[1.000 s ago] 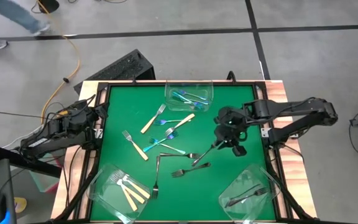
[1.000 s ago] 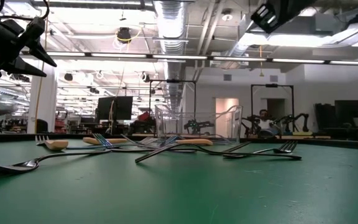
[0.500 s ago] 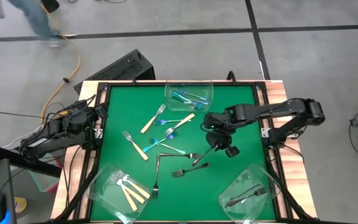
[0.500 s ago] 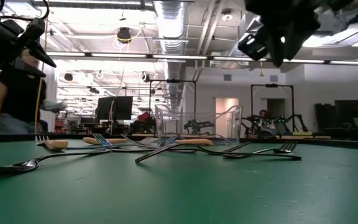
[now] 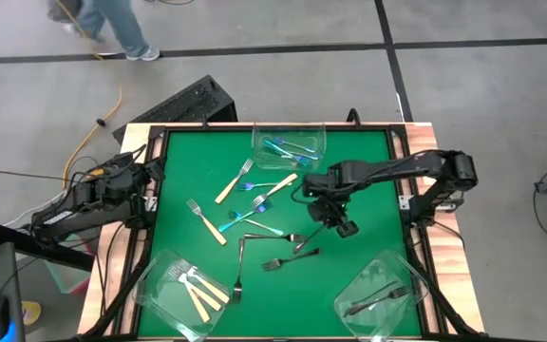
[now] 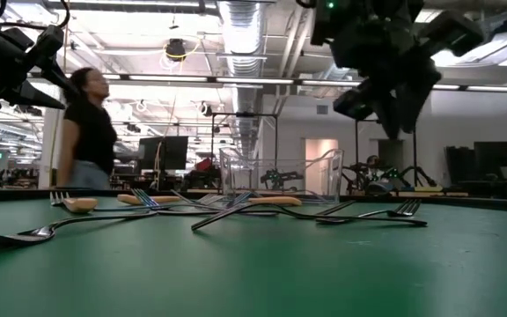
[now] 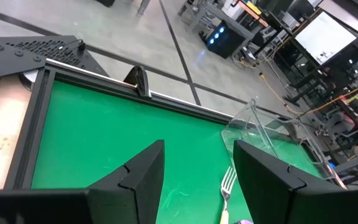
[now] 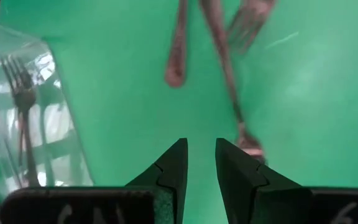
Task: Sort silverware by color (type)
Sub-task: Put the black fork into the bottom right transparent bin
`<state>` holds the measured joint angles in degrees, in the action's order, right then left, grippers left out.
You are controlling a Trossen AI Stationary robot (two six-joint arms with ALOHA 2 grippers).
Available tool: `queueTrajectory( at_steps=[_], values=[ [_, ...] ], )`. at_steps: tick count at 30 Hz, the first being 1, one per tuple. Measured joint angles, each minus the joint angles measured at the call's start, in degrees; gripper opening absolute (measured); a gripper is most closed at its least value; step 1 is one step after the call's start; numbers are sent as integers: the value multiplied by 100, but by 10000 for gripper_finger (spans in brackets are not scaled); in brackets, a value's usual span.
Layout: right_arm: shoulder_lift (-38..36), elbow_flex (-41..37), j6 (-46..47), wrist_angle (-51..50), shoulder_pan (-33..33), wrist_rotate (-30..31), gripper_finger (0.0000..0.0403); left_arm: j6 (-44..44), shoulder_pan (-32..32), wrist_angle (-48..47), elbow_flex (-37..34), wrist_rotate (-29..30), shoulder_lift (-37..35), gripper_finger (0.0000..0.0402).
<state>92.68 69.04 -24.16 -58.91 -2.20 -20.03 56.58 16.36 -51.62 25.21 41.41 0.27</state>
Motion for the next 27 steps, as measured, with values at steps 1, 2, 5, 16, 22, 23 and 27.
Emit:
queueTrajectory(
  at_steps=[1,2,5,16,22,23,27],
  values=[
    [30,0,14,-48,48,-12,101,0,0,0,0,1,0,176],
    [37,0,17,-79,94,-28,100,0,0,2,0,8,0,176],
    [-138,-67,89,-174,209,99,94,3,2,2,0,116,0,176],
    [-3113,-2457,909,606,-247,387,69,4,1,1,0,325,0,176],
    [-3661,-2987,878,1958,-245,522,70,4,1,0,0,367,0,176],
    [-3633,-2994,865,2130,-245,520,72,4,1,-1,0,365,0,176],
    [-3428,-2992,666,2567,-228,513,91,4,1,-4,0,325,0,176]
  ],
)
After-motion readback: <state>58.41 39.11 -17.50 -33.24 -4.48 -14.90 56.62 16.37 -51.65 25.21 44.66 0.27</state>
